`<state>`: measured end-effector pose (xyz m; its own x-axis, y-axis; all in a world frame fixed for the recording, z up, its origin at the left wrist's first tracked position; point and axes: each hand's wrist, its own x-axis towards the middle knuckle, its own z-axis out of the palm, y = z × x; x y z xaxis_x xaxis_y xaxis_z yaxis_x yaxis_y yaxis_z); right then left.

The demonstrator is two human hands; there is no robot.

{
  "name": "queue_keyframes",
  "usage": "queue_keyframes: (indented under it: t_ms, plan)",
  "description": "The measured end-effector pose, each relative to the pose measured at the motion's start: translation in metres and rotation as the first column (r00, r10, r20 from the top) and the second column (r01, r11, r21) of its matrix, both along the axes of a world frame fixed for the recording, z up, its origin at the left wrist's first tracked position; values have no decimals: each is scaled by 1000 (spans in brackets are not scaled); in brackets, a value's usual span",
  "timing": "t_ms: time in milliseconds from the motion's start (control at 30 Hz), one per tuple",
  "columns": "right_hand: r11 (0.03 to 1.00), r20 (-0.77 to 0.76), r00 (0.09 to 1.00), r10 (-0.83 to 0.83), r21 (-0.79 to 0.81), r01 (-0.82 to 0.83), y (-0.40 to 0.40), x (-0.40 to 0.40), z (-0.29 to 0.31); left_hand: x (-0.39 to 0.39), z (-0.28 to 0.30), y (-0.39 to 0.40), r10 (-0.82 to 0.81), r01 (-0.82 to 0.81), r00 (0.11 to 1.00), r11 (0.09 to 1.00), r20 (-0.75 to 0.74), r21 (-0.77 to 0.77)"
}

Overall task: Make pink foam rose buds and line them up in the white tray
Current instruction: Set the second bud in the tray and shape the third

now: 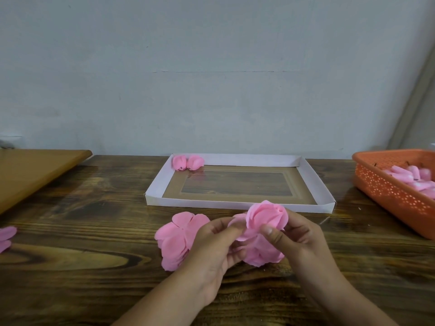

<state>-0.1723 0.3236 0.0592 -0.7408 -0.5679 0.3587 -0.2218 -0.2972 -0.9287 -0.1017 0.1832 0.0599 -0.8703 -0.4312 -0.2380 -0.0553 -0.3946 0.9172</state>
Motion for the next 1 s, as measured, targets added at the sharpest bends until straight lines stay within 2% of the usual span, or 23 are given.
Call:
queue_keyframes:
  t_ms: [367,567,667,867,1000]
  plan:
    - [997,-31,998,-57,52,59,-2,-1,-4,0,1,0,-58,56,992,998,-114,-21]
    - [999,41,998,-50,21,49,-3,0,0,2,0,-1,-72,79,979,997,-191,25]
    - [1000,83,996,-28,8,28,-2,1,3,3,-3,-1,-69,59,982,997,-178,-56]
    - [999,104,994,27,32,-31,0,-2,0,4,-5,2,-33,-33,982,939,-185,-342]
    - [990,163,980,115,66,-127,2,-7,-2,3,-5,0,-19,-71,974,921,-226,-383]
